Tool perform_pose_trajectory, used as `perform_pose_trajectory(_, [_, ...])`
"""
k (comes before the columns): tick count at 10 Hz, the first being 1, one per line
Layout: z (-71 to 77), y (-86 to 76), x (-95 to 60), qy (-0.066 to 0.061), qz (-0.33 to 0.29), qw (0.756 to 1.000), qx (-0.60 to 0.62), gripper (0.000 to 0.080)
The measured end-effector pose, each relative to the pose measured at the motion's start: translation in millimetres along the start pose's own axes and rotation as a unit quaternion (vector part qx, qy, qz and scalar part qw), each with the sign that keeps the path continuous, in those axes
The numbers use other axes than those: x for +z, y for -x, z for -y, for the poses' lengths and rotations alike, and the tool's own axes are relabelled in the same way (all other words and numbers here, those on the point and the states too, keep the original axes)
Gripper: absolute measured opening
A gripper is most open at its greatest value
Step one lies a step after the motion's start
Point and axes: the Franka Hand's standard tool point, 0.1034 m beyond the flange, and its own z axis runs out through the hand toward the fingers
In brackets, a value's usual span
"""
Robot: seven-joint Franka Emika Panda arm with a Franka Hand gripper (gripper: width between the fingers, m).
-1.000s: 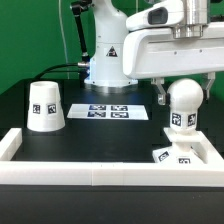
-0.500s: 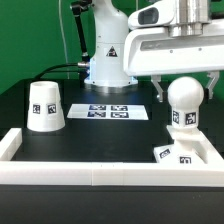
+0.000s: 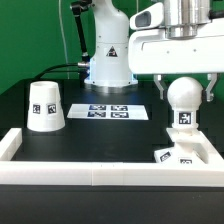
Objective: Assemble lamp
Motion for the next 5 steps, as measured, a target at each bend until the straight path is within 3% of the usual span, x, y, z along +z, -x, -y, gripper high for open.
perform_pose_trajectory(4, [1.4, 1.4, 0.0, -0.003, 0.003, 0.997, 0.076, 0.0579])
perform_pose_trajectory(5, [1.6, 1.8, 0.2, -0.003, 0.003, 0.998, 0.069, 0.0632])
